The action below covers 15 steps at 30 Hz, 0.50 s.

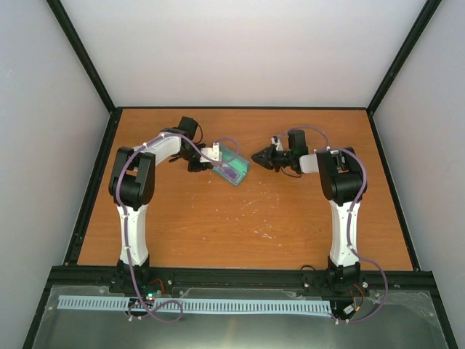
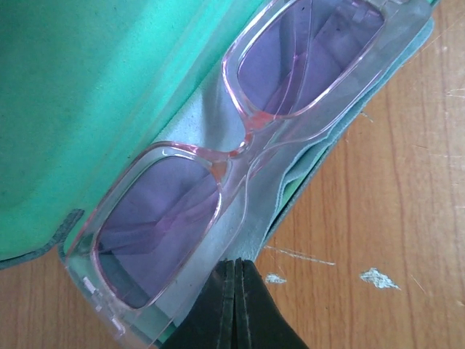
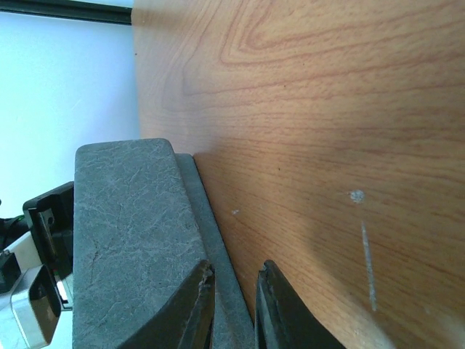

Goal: Organize the sunglasses
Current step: Adjust the sunglasses in the sunglasses case.

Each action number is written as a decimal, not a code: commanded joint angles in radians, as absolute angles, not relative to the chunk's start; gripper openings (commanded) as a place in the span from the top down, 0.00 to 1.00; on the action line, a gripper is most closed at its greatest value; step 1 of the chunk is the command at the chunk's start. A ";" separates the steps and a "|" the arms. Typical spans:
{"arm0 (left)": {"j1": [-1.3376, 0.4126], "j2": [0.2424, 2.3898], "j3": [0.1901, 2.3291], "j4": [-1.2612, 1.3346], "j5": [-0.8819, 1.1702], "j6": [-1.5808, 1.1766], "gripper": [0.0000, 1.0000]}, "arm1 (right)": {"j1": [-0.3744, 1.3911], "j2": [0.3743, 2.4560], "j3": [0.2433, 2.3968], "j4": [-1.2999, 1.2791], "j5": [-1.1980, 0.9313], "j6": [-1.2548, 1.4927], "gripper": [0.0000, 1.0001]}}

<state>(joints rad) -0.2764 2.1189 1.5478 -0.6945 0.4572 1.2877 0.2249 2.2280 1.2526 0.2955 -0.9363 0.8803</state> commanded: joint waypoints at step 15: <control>-0.288 2.074 1.540 -0.674 0.489 1.273 0.99 | 0.230 2.235 1.249 0.302 -0.952 0.876 0.83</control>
<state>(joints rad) -0.2794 2.1345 1.5578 -0.6815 0.4595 1.2861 0.2253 2.2280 1.2461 0.2951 -0.9405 0.8799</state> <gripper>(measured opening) 0.021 0.165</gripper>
